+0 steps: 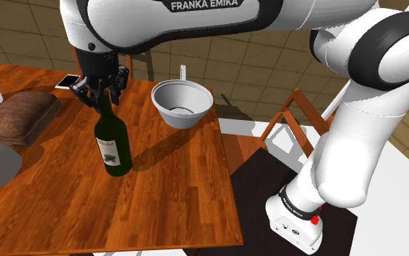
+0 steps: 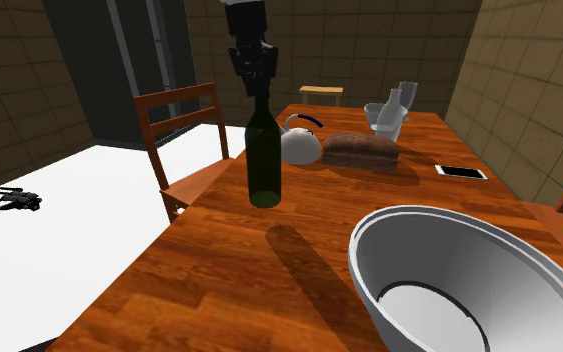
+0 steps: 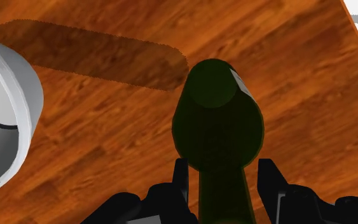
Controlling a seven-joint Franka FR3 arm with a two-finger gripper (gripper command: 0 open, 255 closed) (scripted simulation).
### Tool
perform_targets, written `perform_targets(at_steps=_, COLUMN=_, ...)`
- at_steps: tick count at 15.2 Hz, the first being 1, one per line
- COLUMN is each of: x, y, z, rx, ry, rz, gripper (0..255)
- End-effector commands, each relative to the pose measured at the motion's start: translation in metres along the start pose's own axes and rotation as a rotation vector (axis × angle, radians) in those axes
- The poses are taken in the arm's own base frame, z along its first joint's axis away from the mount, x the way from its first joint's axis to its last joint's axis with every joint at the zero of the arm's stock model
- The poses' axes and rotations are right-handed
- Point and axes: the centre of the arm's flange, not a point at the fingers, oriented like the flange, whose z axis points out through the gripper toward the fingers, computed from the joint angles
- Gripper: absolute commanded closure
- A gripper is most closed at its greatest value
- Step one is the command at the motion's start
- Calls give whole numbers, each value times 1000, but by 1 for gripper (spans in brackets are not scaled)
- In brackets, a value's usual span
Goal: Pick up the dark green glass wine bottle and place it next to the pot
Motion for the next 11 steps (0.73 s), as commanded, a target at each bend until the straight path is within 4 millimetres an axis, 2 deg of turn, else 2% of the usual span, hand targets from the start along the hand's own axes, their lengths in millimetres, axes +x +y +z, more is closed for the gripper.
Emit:
perform_targets(at_steps=1, x=0, y=0, z=-12, rx=0, ry=0, rz=0, gripper=255)
perform_targets(at_steps=11, x=6, y=2, z=-65, rx=0, ry=0, rz=0, gripper=255)
